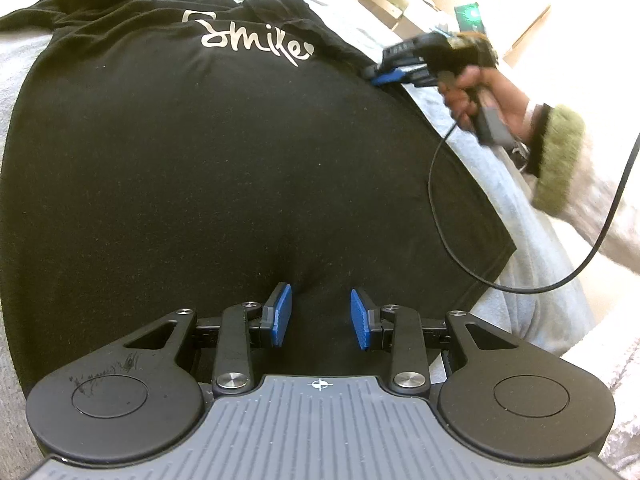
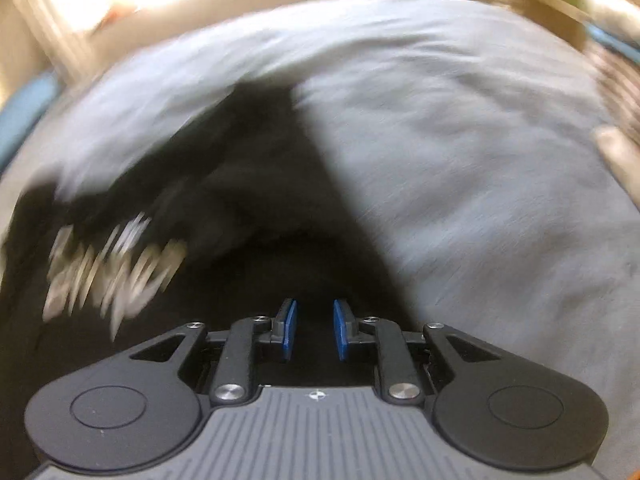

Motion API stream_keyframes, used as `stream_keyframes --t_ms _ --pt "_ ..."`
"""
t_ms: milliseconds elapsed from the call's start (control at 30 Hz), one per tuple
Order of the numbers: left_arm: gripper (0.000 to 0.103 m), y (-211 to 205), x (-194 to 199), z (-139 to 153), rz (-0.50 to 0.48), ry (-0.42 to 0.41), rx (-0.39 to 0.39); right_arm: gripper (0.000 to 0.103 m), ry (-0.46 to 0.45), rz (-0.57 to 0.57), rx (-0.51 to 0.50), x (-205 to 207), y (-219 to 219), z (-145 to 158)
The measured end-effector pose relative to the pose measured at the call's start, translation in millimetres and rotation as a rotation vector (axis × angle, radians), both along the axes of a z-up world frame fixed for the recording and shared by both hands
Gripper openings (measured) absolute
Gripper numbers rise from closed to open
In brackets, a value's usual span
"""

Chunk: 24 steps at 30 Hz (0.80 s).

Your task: Fold clothes

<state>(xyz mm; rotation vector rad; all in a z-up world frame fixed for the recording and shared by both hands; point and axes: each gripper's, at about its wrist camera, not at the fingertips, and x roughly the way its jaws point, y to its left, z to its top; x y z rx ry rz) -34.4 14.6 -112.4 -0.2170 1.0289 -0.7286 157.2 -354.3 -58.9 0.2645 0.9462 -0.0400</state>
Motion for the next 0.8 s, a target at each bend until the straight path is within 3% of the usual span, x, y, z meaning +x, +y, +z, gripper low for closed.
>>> stream_keyframes --t_ms 100,233,300,367,433,533,633,800 --pt "0.032 -0.3 0.2 0.7 0.005 0.000 0.004 0.018 0.002 -0.094 0.073 4.2 -22.0 5.7" --pt "0.032 -1.3 1.8 -0.5 0.008 0.004 0.006 0.020 -0.006 0.003 0.089 -27.8 -9.9 18.9" --pt "0.032 -1.5 2.6 -2.1 0.011 0.009 0.003 0.020 0.035 0.067 0.107 -42.4 -3.1 14.2" --pt "0.032 -1.0 2.7 -3.5 0.016 0.013 -0.003 0.020 0.057 0.065 0.063 -47.7 -5.0 6.4" --pt "0.032 -0.9 2.2 -4.5 0.023 0.016 -0.006 0.014 0.037 -0.019 -0.004 -47.3 -23.0 -0.1" --pt "0.032 -2.2 0.7 -4.2 0.030 0.014 0.000 0.018 -0.013 -0.227 -0.031 -56.4 -59.1 10.3" --pt "0.032 -2.0 -1.1 -1.8 0.034 0.014 0.001 0.018 -0.068 -0.189 0.154 -78.9 -78.9 28.6" --pt "0.033 -2.7 1.2 0.3 0.037 0.028 -0.004 0.018 0.000 0.127 0.341 -111.9 -40.5 37.5"
